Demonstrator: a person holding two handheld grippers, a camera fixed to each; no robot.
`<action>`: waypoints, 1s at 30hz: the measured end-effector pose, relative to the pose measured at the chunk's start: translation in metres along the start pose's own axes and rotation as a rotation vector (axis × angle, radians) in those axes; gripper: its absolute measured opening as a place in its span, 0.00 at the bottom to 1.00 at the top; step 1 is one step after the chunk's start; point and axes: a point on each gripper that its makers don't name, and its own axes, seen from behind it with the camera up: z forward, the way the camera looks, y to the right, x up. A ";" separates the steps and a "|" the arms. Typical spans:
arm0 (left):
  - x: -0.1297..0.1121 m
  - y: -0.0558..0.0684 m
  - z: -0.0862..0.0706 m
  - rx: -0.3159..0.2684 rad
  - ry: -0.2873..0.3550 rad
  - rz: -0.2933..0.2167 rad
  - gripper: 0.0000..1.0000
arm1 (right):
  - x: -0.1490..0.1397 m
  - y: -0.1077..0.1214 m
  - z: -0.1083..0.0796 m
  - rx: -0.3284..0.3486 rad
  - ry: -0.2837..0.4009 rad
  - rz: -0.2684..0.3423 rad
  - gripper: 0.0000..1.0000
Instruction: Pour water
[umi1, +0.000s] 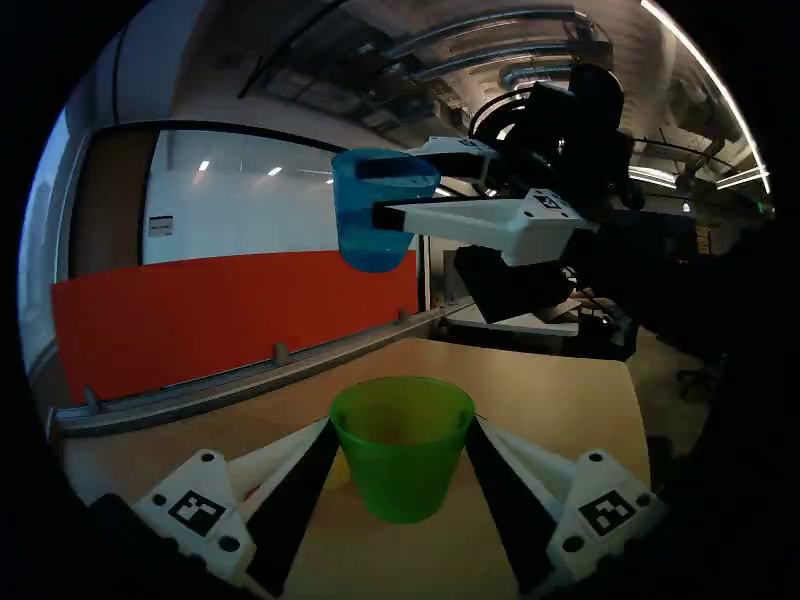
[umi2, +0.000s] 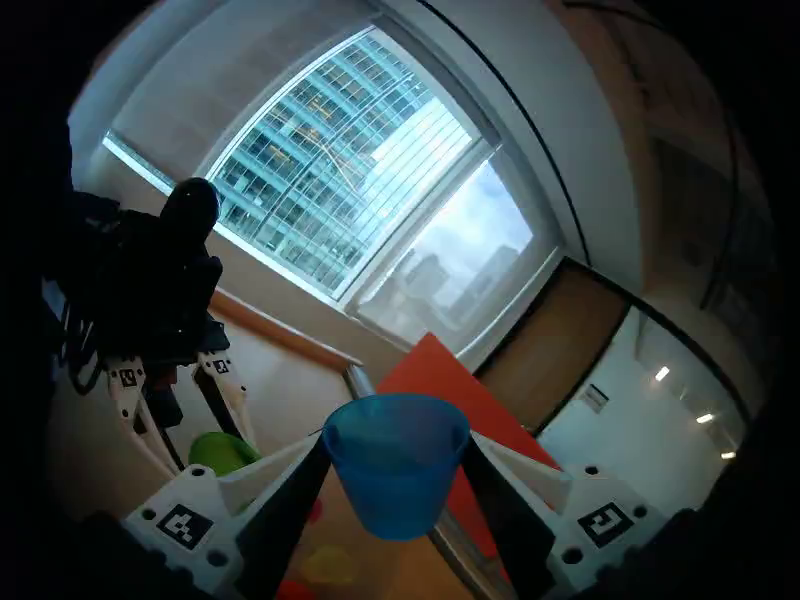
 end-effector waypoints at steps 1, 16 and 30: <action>0.000 0.000 0.000 -0.001 0.000 0.000 0.87 | 0.000 0.001 0.001 -0.001 -0.002 -0.015 0.91; 0.002 0.001 0.002 -0.006 0.001 0.005 0.87 | 0.004 0.023 0.011 -0.039 -0.028 -0.248 0.91; 0.003 0.000 0.002 -0.007 0.003 0.008 0.87 | 0.008 0.041 0.017 -0.071 -0.033 -0.364 0.91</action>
